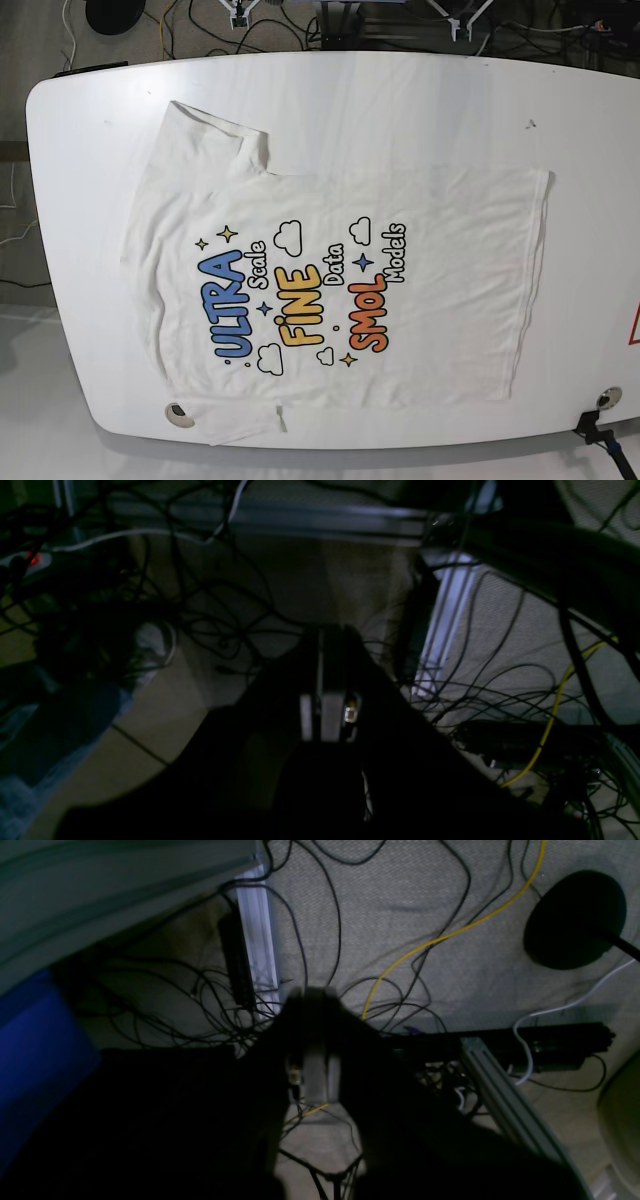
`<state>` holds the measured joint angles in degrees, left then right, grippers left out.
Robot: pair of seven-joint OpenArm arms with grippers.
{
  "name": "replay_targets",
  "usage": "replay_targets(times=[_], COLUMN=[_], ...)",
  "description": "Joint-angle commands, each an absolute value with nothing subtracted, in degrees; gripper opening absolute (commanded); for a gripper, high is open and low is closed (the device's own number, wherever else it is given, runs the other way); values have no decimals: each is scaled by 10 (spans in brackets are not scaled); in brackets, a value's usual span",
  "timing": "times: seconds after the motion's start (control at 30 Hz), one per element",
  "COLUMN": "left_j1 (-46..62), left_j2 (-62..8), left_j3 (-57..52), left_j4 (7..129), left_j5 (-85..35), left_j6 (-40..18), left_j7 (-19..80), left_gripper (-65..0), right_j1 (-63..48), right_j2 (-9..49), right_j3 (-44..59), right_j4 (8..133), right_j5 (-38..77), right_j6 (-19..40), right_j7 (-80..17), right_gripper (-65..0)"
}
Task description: Fold the T-shirt properly
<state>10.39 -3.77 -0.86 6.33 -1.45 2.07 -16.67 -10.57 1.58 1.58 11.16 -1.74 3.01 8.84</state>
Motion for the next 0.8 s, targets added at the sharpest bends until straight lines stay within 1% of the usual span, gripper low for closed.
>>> replay_targets(times=[0.0, 0.17, 0.4, 0.6, 0.77], left_j1=[123, 178, 187, 240, 303], left_j2=[-48, -67, -65, -70, -78], left_j3=[-11, -10, -10, -13, -14], left_j4=[79, 133, 140, 216, 296], left_j5=[-18, -22, -21, -29, -55], left_j6=[22, 21, 20, 20, 19], left_j7=[-172, -180, -183, -191, -201], left_gripper=[-650, -650, -650, -650, -650], right_j1=[-125, -169, -185, -223, -274], right_j2=[20, 28, 26, 28, 30], right_j3=[16, 14, 15, 14, 14], right_j4=[129, 189, 207, 256, 342], right_j5=[-20, -10, -15, -17, -14], right_j6=[32, 33, 39, 38, 36], right_j7=[95, 94, 94, 97, 95], right_gripper=[-650, -650, -650, -650, -650])
